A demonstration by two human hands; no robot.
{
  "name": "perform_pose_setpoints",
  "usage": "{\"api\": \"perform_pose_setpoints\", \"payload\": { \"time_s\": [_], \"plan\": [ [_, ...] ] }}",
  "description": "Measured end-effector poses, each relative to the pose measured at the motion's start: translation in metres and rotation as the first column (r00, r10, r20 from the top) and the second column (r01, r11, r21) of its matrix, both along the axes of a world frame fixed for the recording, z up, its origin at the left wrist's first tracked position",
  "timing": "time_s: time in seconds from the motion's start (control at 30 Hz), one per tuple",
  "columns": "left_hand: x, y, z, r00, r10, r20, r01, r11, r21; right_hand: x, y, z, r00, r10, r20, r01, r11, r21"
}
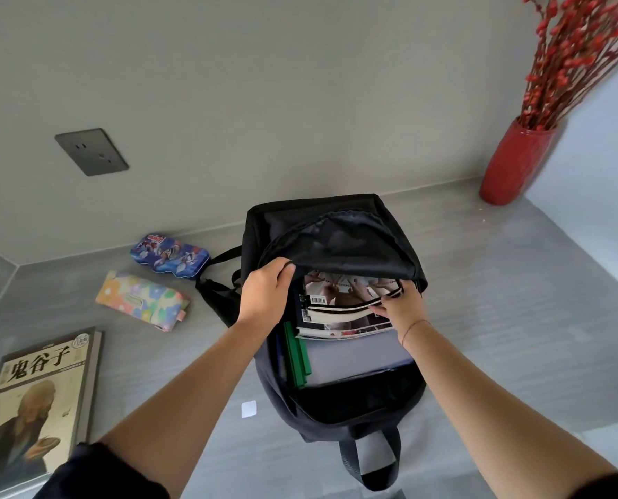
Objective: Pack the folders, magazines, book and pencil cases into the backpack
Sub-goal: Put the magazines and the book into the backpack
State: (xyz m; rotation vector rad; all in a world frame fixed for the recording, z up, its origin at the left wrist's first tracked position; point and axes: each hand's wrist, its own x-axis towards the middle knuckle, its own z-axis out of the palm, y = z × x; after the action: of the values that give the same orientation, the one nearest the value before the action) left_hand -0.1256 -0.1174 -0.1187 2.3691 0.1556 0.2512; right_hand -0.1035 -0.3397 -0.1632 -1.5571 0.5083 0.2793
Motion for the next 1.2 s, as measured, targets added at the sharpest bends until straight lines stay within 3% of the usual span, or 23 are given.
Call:
{"api": "perform_pose_setpoints", "payload": {
  "time_s": [0.07,0.13,0.2,0.27,0.37,0.43,0.5,0.57,0.67,0.8,0.9,1.0,1.1,1.2],
  "plan": [
    [-0.003,0.001,0.000,1.000,-0.021,0.004,0.021,1.000,0.000,-0.011,0.006,0.006,1.000,0.010,0.013,-0.005,0.962,-0.273],
    [-0.008,0.006,-0.002,0.999,-0.035,0.022,0.035,0.999,0.007,-0.030,0.016,0.012,0.996,-0.089,0.020,0.086,0.847,-0.525],
    [-0.015,0.018,-0.004,0.998,-0.019,0.057,0.017,0.999,0.033,-0.053,0.040,0.024,0.970,-0.182,0.160,0.240,0.823,-0.515],
    [-0.020,0.030,-0.003,0.996,0.018,0.090,-0.023,0.998,0.059,-0.073,0.067,0.040,0.917,-0.150,0.370,0.295,0.880,-0.374],
    [-0.037,0.076,-0.006,0.981,0.161,0.112,-0.168,0.984,0.060,-0.095,0.127,0.058,0.794,0.064,0.604,0.187,0.921,-0.343],
    [-0.056,0.115,-0.012,0.961,0.262,0.090,-0.268,0.962,0.057,-0.103,0.167,0.058,0.737,0.200,0.645,0.037,0.942,-0.334],
    [-0.082,0.160,-0.021,0.929,0.365,0.064,-0.369,0.925,0.089,-0.109,0.211,0.047,0.761,0.360,0.539,-0.222,0.926,-0.305],
    [-0.116,0.211,-0.034,0.872,0.490,0.002,-0.486,0.865,0.120,-0.117,0.260,0.028,0.768,0.572,0.289,-0.524,0.820,-0.229],
    [-0.170,0.279,-0.052,0.744,0.655,-0.136,-0.640,0.756,0.137,-0.132,0.321,-0.006,0.650,0.759,-0.025,-0.759,0.649,-0.045],
    [-0.233,0.350,-0.074,0.533,0.773,-0.344,-0.760,0.616,0.207,-0.152,0.387,-0.025,0.601,0.772,-0.207,-0.761,0.632,0.145],
    [-0.262,0.384,-0.090,0.438,0.778,-0.450,-0.796,0.569,0.209,-0.162,0.422,-0.028,0.595,0.759,-0.266,-0.699,0.651,0.296],
    [-0.267,0.401,-0.099,0.434,0.752,-0.495,-0.827,0.551,0.111,-0.165,0.446,-0.033,0.622,0.728,-0.289,-0.588,0.678,0.441],
    [-0.261,0.408,-0.101,0.453,0.713,-0.535,-0.848,0.530,-0.013,-0.161,0.452,-0.031,0.631,0.701,-0.331,-0.541,0.704,0.461],
    [-0.258,0.417,-0.098,0.427,0.636,-0.643,-0.888,0.430,-0.165,-0.153,0.449,-0.036,0.633,0.684,-0.361,-0.527,0.723,0.446]
  ]
}}
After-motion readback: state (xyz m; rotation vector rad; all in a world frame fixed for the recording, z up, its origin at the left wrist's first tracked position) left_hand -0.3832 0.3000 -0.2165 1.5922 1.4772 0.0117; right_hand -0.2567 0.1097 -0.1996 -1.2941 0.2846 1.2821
